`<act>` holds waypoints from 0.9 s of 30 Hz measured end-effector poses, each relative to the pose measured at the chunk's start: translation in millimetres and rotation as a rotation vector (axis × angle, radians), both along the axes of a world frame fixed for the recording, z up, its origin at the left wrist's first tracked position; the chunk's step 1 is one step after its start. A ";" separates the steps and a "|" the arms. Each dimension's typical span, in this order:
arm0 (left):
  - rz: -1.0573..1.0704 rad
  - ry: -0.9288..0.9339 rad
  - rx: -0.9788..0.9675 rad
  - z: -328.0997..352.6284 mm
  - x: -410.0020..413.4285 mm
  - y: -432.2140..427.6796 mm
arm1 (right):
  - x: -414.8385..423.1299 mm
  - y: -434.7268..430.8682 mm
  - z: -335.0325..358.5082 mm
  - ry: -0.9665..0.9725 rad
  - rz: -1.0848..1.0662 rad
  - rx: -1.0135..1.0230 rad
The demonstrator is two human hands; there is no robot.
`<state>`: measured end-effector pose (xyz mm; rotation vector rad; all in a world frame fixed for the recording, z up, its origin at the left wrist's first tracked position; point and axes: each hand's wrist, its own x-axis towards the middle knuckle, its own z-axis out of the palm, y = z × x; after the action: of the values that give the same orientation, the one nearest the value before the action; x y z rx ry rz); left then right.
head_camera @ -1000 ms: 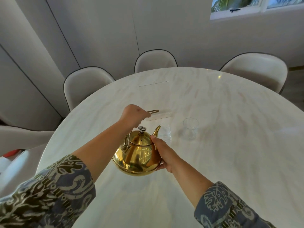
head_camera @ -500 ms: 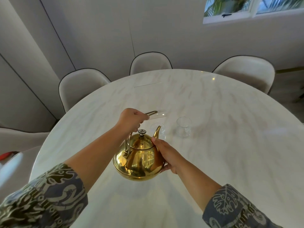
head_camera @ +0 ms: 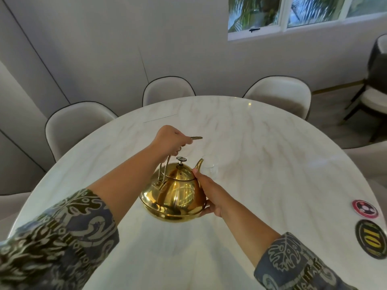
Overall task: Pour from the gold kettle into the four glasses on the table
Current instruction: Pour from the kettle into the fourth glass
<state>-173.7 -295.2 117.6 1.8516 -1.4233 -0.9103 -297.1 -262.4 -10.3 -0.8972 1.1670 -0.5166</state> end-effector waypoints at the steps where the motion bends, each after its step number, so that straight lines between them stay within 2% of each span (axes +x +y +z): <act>1: -0.007 -0.021 0.003 1.0 -4.4 -5.8 | -1.6 -2.5 1.1 -0.011 -0.010 0.017; 12: -0.041 -0.172 0.085 -1.6 -30.9 -56.9 | -16.0 -30.8 4.5 -0.043 -0.038 0.137; 27: -0.083 -0.255 0.177 -5.1 -37.6 -89.8 | -15.1 -48.8 3.4 -0.087 -0.059 0.223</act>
<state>-211.3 -385.0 112.6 2.1149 -1.6279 -0.8896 -312.2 -311.1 -6.9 -0.6449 1.1488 -0.4583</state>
